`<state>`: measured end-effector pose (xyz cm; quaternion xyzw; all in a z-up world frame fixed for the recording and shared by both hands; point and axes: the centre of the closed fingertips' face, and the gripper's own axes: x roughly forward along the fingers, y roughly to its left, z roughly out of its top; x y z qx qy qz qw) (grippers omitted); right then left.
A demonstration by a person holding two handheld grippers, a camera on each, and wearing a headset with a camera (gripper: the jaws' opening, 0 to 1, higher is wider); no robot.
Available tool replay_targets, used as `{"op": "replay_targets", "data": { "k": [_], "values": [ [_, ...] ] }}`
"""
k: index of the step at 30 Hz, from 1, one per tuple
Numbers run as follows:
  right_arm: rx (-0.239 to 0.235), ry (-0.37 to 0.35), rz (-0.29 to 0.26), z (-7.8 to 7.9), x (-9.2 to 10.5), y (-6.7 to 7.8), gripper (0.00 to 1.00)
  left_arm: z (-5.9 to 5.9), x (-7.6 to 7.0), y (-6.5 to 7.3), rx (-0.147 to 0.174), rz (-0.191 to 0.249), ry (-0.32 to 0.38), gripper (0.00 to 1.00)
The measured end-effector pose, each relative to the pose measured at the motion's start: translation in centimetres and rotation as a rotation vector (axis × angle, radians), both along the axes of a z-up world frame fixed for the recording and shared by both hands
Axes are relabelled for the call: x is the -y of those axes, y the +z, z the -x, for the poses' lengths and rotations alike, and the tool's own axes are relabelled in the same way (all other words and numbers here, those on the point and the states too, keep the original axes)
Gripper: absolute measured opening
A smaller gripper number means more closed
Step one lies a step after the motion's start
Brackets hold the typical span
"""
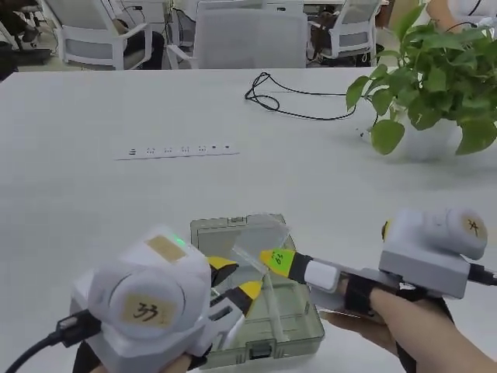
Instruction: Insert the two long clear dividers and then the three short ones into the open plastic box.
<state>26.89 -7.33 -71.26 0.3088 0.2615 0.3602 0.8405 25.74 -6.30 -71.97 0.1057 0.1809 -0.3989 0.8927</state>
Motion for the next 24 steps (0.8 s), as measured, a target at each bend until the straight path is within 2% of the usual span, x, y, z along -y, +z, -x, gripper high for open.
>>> {"op": "replay_targets", "data": {
  "k": [1,4,8,13,15,17,19,23,24],
  "values": [
    [-0.002,0.002,0.002,0.1,0.0,0.0,0.02,-0.1,-0.1,-0.1,-0.018,0.014,0.017,0.25],
    [-0.006,-0.016,-0.005,-0.1,0.4,0.0,0.02,-0.2,-0.4,0.0,-0.008,0.011,0.011,0.28],
    [-0.020,-0.032,0.007,-0.4,1.0,-0.2,0.02,-0.3,-1.2,-0.3,-0.009,-0.002,0.021,0.40],
    [-0.036,-0.033,0.037,-0.5,1.6,-0.2,0.02,-0.3,-2.5,-1.1,-0.023,-0.021,0.030,0.64],
    [-0.044,-0.034,0.044,-0.5,1.8,-0.2,0.02,-0.2,-3.1,-1.6,-0.037,-0.034,0.031,0.80],
    [-0.051,-0.033,0.056,-0.4,1.8,-0.1,0.02,0.0,-3.6,-1.9,-0.048,-0.041,0.031,0.89],
    [-0.052,-0.032,0.066,-0.2,1.6,0.0,0.02,0.1,-4.2,-2.2,-0.072,-0.040,0.032,1.00],
    [-0.074,-0.036,0.093,-0.1,1.3,0.1,0.02,0.4,-5.4,-2.6,-0.102,-0.043,0.015,1.00],
    [-0.076,-0.037,0.106,-0.1,1.2,0.1,0.02,0.5,-5.6,-2.6,-0.101,-0.046,0.012,1.00]
  ]
}}
